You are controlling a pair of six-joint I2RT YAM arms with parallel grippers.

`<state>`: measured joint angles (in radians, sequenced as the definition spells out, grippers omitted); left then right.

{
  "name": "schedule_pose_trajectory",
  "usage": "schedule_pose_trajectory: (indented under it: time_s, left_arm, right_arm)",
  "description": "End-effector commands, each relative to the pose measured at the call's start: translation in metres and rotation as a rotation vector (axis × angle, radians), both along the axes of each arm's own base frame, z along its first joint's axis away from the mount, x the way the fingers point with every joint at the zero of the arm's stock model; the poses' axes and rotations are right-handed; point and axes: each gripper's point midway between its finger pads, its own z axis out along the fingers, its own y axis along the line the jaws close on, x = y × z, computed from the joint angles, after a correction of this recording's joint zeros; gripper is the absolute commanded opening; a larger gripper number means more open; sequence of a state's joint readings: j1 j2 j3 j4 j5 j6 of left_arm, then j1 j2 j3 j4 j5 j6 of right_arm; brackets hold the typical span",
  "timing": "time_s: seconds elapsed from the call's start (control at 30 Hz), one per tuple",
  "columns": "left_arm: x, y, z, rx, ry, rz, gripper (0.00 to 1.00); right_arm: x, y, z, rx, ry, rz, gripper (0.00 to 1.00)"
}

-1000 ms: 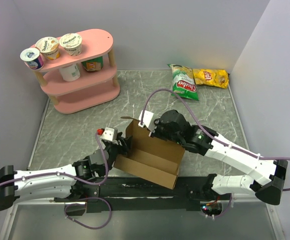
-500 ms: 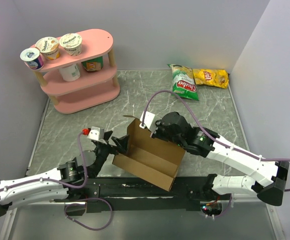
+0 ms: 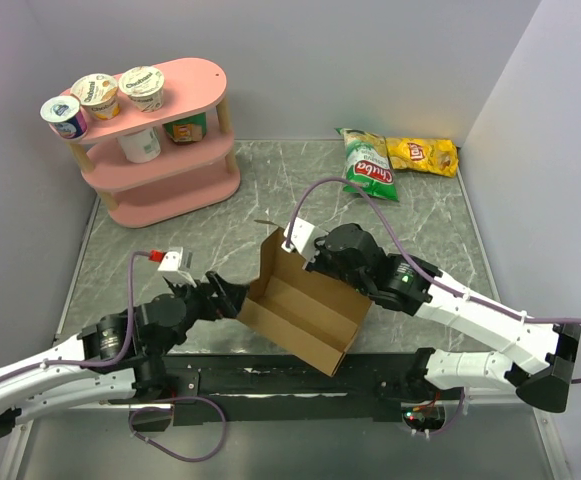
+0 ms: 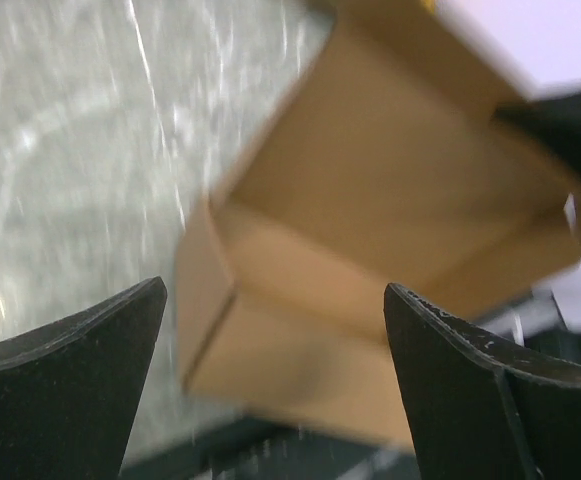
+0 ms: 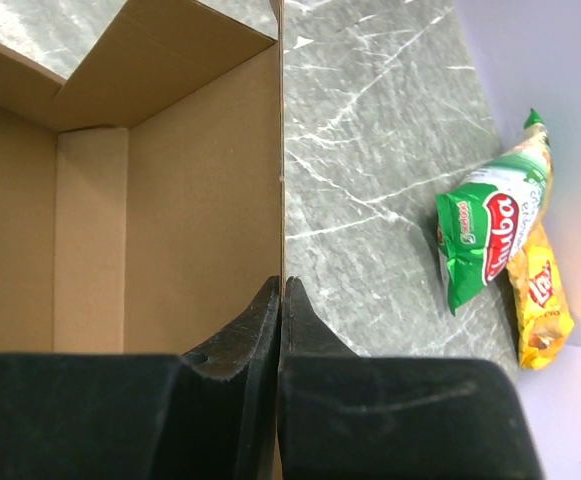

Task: Fold the paper box

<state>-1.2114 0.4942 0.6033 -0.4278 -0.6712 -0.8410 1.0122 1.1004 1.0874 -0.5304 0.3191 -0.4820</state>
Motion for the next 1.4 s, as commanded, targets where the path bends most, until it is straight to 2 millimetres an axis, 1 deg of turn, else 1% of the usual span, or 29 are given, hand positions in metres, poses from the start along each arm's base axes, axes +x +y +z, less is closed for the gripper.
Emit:
schedule_pose_trajectory:
  time_s: [0.0, 0.07, 0.13, 0.17, 0.2, 0.27, 0.3, 0.37, 0.4, 0.43, 0.47, 0.53, 0.57, 0.6, 0.63, 0.67, 0.7, 0.77, 0.8, 0.83, 0.87, 1.0, 1.03, 1.07, 1.13, 1.27, 1.3, 1.33, 1.37]
  left_arm:
    - [-0.037, 0.001, -0.043, -0.037, 0.227, -0.105, 0.96]
    - [-0.042, -0.002, -0.045, -0.098, 0.25, -0.113, 0.97]
    - [-0.045, -0.003, -0.054, -0.134, 0.27, -0.119, 0.99]
    - [-0.046, -0.004, -0.057, -0.144, 0.276, -0.121, 0.97]
    - [-0.047, -0.004, -0.066, -0.135, 0.287, -0.121, 0.94]
    - [-0.046, -0.007, -0.069, -0.15, 0.287, -0.124, 0.9]
    - [-0.046, -0.01, -0.076, -0.138, 0.289, -0.129, 0.88]
    - [-0.044, -0.013, -0.081, -0.137, 0.29, -0.126, 0.86]
    - [-0.042, -0.017, -0.082, -0.146, 0.281, -0.129, 0.85]
    - [-0.041, -0.018, -0.083, -0.148, 0.276, -0.123, 0.81]
    - [-0.037, -0.018, -0.081, -0.158, 0.263, -0.108, 0.79]
    - [-0.032, -0.023, -0.078, -0.185, 0.23, -0.106, 0.74]
    - [-0.03, -0.025, -0.077, -0.199, 0.216, -0.103, 0.73]
    - [-0.027, -0.024, -0.081, -0.193, 0.2, -0.094, 0.72]
    - [-0.024, -0.027, -0.073, -0.233, 0.178, -0.09, 0.68]
    - [-0.022, -0.027, -0.073, -0.243, 0.172, -0.077, 0.65]
    - [-0.018, -0.025, -0.078, -0.246, 0.166, -0.053, 0.62]
    - [-0.014, -0.025, -0.074, -0.28, 0.147, -0.036, 0.57]
    - [-0.012, -0.023, -0.076, -0.287, 0.145, -0.025, 0.55]
    - [-0.011, -0.023, -0.076, -0.292, 0.138, -0.02, 0.52]
    - [-0.01, -0.024, -0.071, -0.31, 0.127, -0.02, 0.52]
    - [-0.006, -0.023, -0.075, -0.299, 0.119, -0.016, 0.5]
    - [-0.006, -0.024, -0.077, -0.292, 0.121, -0.022, 0.5]
    - [-0.006, -0.025, -0.077, -0.294, 0.122, -0.022, 0.49]
    - [-0.004, -0.024, -0.082, -0.281, 0.129, -0.013, 0.49]
    - [0.0, -0.021, -0.094, -0.261, 0.141, 0.008, 0.49]
    - [0.002, -0.02, -0.1, -0.251, 0.142, 0.012, 0.49]
    - [0.003, -0.021, -0.096, -0.272, 0.13, 0.008, 0.49]
    - [0.004, -0.021, -0.104, -0.263, 0.138, 0.004, 0.49]
  right_arm:
    - [0.006, 0.0, 0.02, 0.058, -0.069, -0.029, 0.0]
    - [0.006, 0.0, 0.021, 0.06, -0.068, -0.033, 0.0]
    - [0.007, -0.001, 0.024, 0.067, -0.074, -0.038, 0.0]
    - [0.007, -0.001, 0.024, 0.066, -0.075, -0.039, 0.0]
    - [0.006, -0.001, 0.024, 0.068, -0.076, -0.038, 0.0]
    - [0.006, -0.002, 0.026, 0.075, -0.078, -0.039, 0.0]
    - [0.006, -0.002, 0.027, 0.079, -0.08, -0.039, 0.0]
    - [0.005, 0.0, 0.028, 0.087, -0.086, -0.037, 0.0]
    - [0.003, 0.002, 0.028, 0.089, -0.092, -0.035, 0.0]
    - [0.003, 0.001, 0.026, 0.086, -0.095, -0.037, 0.0]
    - [0.0, 0.005, 0.03, 0.098, -0.111, -0.033, 0.0]
    - [-0.004, 0.007, 0.028, 0.1, -0.121, -0.032, 0.0]
    - [-0.011, 0.013, 0.03, 0.111, -0.13, -0.015, 0.0]
    - [-0.01, 0.011, 0.032, 0.109, -0.146, -0.037, 0.0]
    - [-0.014, 0.012, 0.031, 0.104, -0.152, -0.037, 0.0]
    - [-0.017, 0.014, 0.031, 0.111, -0.155, -0.041, 0.0]
    - [-0.023, 0.017, 0.031, 0.111, -0.169, -0.041, 0.0]
    - [-0.032, 0.02, 0.027, 0.112, -0.169, -0.039, 0.0]
    - [-0.043, 0.027, 0.028, 0.119, -0.176, -0.014, 0.0]
    - [-0.045, 0.024, 0.025, 0.102, -0.188, -0.033, 0.0]
    - [-0.05, 0.026, 0.022, 0.107, -0.177, -0.037, 0.0]
    - [-0.072, 0.036, 0.01, 0.103, -0.137, -0.024, 0.0]
    - [-0.082, 0.04, 0.008, 0.097, -0.135, 0.0, 0.0]
    - [-0.084, 0.043, 0.004, 0.091, -0.13, -0.013, 0.0]
    - [-0.091, 0.049, -0.001, 0.082, -0.123, -0.01, 0.0]
    - [-0.108, 0.06, -0.018, 0.079, -0.096, -0.002, 0.0]
    - [-0.111, 0.062, -0.021, 0.082, -0.086, 0.006, 0.0]
    - [-0.113, 0.063, -0.026, 0.085, -0.072, 0.01, 0.0]
    - [-0.115, 0.065, -0.029, 0.093, -0.065, 0.013, 0.0]
